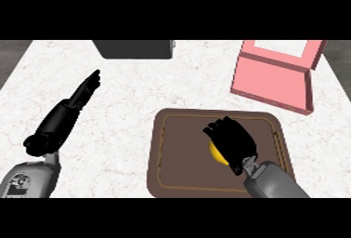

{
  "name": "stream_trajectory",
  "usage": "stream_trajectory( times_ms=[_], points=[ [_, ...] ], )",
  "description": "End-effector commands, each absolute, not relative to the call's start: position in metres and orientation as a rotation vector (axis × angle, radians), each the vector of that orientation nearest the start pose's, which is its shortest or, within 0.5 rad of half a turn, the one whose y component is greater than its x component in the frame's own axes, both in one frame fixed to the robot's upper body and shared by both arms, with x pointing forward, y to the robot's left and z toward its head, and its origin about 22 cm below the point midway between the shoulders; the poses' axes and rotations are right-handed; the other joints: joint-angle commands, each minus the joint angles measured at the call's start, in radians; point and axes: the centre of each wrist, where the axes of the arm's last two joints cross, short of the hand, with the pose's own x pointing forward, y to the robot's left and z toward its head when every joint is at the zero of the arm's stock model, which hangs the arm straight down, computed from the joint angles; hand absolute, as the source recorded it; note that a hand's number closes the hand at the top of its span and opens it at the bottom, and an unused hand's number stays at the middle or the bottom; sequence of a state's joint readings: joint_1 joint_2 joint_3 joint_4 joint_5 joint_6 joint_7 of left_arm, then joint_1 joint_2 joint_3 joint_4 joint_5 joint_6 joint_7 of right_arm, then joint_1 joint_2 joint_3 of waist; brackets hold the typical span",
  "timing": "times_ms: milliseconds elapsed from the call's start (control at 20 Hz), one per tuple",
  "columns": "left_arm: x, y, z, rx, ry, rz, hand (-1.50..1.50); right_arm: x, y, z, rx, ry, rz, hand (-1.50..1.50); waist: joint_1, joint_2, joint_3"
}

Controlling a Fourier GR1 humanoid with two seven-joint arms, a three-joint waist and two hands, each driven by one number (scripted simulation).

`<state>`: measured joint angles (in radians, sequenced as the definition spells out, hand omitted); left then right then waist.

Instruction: Pick the lemon from the tray and place it in the cardboard box

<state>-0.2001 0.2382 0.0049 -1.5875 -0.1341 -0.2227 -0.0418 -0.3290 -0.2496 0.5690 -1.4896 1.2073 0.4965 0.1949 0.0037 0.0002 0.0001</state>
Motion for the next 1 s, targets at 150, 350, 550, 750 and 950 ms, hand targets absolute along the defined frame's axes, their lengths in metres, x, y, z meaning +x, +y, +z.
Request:
stream_trajectory(
  times_ms=[150, 350, 550, 750, 950],
  points=[
    [0.292, 0.272, 0.066, 0.097, -1.735, -0.550, 0.00, 0.272, -0.120, 0.026, -0.782, -1.303, 1.916, 1.50, 0.001, 0.001, 0.000],
    [0.289, 0.266, 0.077, 0.092, -1.734, -0.529, 0.00, 0.268, -0.120, 0.029, -0.812, -1.387, 1.905, 1.50, 0.000, -0.001, 0.000],
    [0.301, 0.261, 0.067, 0.111, -1.760, -0.538, 0.00, 0.275, -0.098, 0.015, -0.465, -1.513, 1.930, 1.50, 0.004, 0.005, 0.000],
    [0.291, 0.265, 0.069, 0.071, -1.759, -0.532, 0.00, 0.292, -0.087, 0.019, -0.279, -1.605, 1.899, 1.50, 0.021, 0.004, 0.001],
    [0.291, 0.258, 0.068, 0.100, -1.744, -0.546, 0.00, 0.290, -0.091, 0.038, -0.312, -1.800, 1.818, 1.50, 0.002, 0.000, 0.000]
  ],
)
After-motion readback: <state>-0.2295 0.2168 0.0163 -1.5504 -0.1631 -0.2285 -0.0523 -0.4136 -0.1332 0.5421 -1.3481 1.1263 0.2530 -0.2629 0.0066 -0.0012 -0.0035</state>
